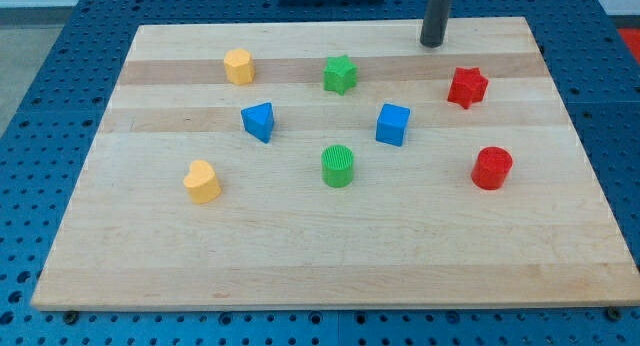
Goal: Point your arm at the yellow hexagon
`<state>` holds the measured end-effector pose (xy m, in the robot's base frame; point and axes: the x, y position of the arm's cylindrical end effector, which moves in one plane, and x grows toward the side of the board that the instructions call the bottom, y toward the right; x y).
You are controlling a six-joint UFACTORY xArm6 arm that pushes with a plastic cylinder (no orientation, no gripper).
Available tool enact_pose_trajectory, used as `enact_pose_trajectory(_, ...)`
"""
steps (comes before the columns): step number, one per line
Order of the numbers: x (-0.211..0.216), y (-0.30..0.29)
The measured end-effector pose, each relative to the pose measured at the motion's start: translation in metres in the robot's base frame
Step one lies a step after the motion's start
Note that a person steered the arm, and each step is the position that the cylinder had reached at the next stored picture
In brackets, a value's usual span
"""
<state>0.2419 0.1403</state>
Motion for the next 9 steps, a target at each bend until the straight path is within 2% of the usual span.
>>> enact_pose_trajectory(2,-0.026,-0.136)
enact_pose_trajectory(3,-0.026,-0.136)
enact_pose_trajectory(4,-0.026,-0.171)
enact_pose_trajectory(5,-0.026,-0.177)
enact_pose_trajectory(6,-0.026,-0.243)
enact_pose_trajectory(7,-0.026,-0.267)
enact_pose_trajectory(8,-0.026,-0.327)
enact_pose_trajectory(9,-0.026,-0.334)
